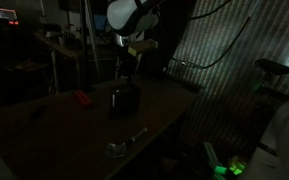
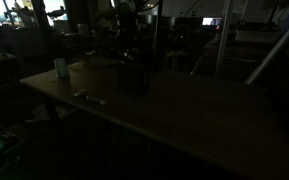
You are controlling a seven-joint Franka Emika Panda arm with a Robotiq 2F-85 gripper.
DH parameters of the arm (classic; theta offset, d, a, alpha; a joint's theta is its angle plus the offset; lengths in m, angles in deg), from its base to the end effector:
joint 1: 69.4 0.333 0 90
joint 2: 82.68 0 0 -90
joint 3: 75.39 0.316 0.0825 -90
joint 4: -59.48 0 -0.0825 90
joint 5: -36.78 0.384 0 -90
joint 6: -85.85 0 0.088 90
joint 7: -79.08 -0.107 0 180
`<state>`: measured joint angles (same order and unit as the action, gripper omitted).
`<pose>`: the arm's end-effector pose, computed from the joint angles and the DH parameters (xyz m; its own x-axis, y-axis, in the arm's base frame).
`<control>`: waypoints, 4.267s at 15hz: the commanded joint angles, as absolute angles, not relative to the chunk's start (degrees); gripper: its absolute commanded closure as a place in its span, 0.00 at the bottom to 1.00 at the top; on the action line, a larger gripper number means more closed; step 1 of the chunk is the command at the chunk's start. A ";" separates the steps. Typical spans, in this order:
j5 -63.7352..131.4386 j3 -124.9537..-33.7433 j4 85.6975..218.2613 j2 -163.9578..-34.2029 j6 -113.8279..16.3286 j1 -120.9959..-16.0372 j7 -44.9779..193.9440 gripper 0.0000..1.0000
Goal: Take the cloth and shove it in the box
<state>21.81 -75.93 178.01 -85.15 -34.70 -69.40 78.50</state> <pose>0.5555 -0.0174 0.4118 0.9935 0.1122 -0.0204 0.1139 -0.9684 0.2220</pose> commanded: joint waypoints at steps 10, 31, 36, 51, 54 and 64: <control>28.10 -73.92 175.23 -90.31 -39.16 -68.04 78.93 1.00; 36.11 -75.43 174.93 -96.65 -41.63 -71.39 83.17 1.00; 35.63 -76.35 174.56 -97.29 -41.21 -72.54 84.13 1.00; 37.40 -75.61 173.30 -102.70 -41.44 -73.51 86.67 1.00; 36.25 -76.01 174.90 -99.63 -41.02 -73.29 86.10 1.00; 33.42 -75.60 182.28 -81.80 -39.87 -70.60 85.12 1.00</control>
<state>34.67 -75.65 178.46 -89.28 -40.55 -71.24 85.10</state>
